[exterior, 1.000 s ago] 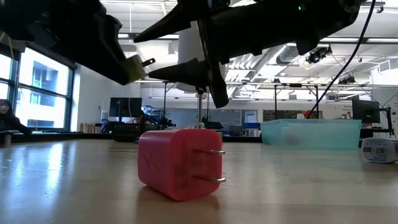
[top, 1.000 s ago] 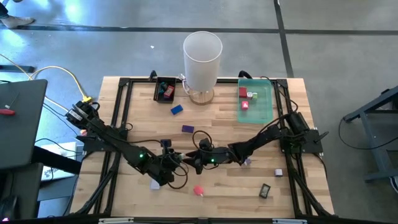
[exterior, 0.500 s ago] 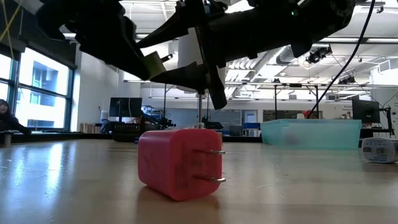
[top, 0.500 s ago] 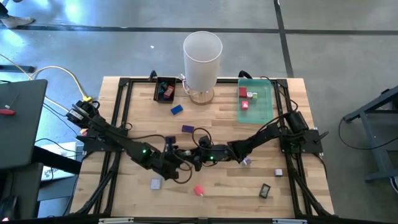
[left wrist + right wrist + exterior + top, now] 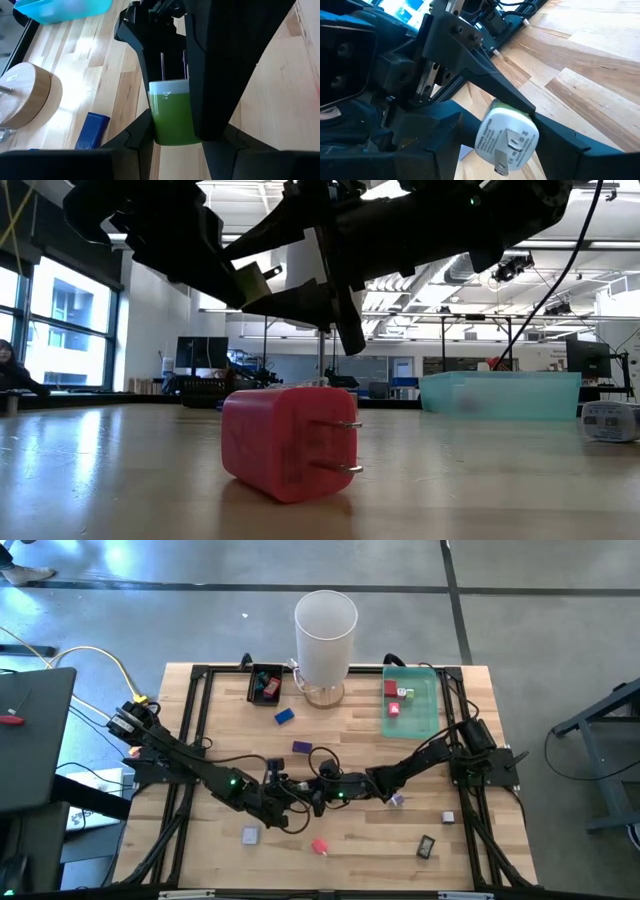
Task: Pick & Place Office items
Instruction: Put the green white adapter into the green bin
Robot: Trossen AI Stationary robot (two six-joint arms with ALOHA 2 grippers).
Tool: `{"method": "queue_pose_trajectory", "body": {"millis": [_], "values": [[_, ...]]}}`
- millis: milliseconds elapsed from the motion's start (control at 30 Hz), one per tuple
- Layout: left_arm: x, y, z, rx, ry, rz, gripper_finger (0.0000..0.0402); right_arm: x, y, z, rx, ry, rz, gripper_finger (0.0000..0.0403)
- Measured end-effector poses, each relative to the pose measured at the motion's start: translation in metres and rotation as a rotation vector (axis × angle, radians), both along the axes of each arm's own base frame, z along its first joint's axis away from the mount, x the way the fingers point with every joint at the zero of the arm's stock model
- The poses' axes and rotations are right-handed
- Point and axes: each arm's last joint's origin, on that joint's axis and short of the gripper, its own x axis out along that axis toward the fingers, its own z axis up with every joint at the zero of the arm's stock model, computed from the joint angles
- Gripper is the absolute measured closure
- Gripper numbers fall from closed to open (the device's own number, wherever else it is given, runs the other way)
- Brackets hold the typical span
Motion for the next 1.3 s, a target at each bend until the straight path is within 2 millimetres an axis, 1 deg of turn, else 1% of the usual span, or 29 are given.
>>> {"method": "queue_pose_trajectory", "body": {"millis": [133, 200, 300, 433, 467, 667, 767, 933, 1300], "values": [[0.0001, -0.0001, 0.0, -0.001, -0.001, -0.002, 0.0279, -0.0002, 0.0, -0.0009, -0.002, 0.009, 0.002, 0.0188], [0.0002, -0.0002, -0.0001, -0.002, 0.0, -0.003, 0.0279, -0.0003, 0.0, -0.0011, -0.003, 0.012, 0.002, 0.0195], [0.0003, -0.0002, 0.0, -0.003, -0.001, -0.003, 0.0279, -0.0004, -0.0001, -0.0017, -0.006, 0.018, 0.002, 0.0219], [0.0002, -0.0001, 0.0, 0.001, -0.003, 0.0, 0.0279, -0.0004, -0.0002, -0.002, -0.024, 0.022, 0.005, 0.0263], [0.0002, 0.0, 0.0, 0.003, -0.003, 0.002, 0.0278, -0.0004, -0.0003, -0.002, -0.027, 0.022, 0.005, 0.0267], [0.0003, -0.0002, 0.0001, -0.002, -0.004, -0.001, 0.0248, -0.0005, 0.0, -0.002, -0.049, 0.023, 0.016, 0.0267], [0.0008, -0.0006, 0.0005, -0.01, -0.009, -0.004, 0.0235, -0.0003, 0.0006, -0.0016, -0.051, 0.021, 0.029, 0.026], [0.0011, -0.0009, 0.0008, -0.013, -0.013, -0.005, 0.0229, -0.0002, 0.0008, -0.0017, -0.061, 0.023, 0.048, 0.0269], [0.0016, -0.0021, 0.0014, -0.043, -0.026, -0.003, 0.0227, -0.0007, 0.002, -0.0022, -0.075, 0.029, 0.058, 0.0269]]}}
